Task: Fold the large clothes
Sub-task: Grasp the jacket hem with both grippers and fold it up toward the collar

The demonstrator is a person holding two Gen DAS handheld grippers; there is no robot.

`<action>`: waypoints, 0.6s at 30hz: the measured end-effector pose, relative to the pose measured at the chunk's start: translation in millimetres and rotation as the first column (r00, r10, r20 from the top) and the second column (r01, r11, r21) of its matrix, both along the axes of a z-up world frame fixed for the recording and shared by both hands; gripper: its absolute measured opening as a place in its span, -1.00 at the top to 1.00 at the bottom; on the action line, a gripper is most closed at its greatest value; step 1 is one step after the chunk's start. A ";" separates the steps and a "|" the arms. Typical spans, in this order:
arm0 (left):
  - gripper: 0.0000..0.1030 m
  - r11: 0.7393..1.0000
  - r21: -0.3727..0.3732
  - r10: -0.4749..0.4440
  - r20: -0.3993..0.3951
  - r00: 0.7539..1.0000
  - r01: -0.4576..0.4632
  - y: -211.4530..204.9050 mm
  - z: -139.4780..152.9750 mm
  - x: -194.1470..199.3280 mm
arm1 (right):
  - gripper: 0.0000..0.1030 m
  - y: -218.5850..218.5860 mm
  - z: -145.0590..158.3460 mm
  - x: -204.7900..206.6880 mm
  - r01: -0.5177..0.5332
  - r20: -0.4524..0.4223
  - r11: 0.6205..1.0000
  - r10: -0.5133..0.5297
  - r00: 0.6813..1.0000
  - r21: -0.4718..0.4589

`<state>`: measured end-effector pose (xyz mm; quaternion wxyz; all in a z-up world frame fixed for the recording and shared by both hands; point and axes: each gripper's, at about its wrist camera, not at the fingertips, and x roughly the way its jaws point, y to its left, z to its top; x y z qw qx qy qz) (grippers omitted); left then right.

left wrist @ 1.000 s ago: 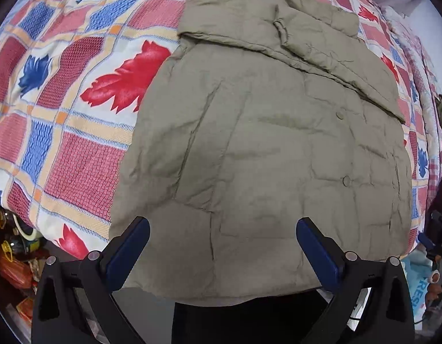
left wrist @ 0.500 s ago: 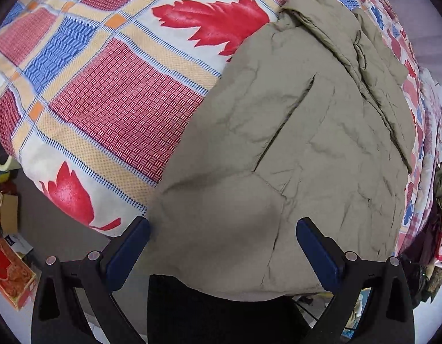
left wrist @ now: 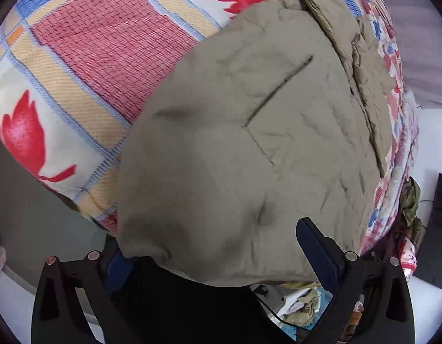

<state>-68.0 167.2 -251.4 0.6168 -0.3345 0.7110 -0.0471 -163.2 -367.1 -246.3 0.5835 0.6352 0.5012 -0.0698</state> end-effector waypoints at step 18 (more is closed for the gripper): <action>-0.98 0.990 -0.143 -0.008 -0.048 0.999 0.001 -3.0 -7.6 -25.3 | -0.97 35.5 16.7 61.0 -0.039 0.188 0.974 -0.003 0.982 0.224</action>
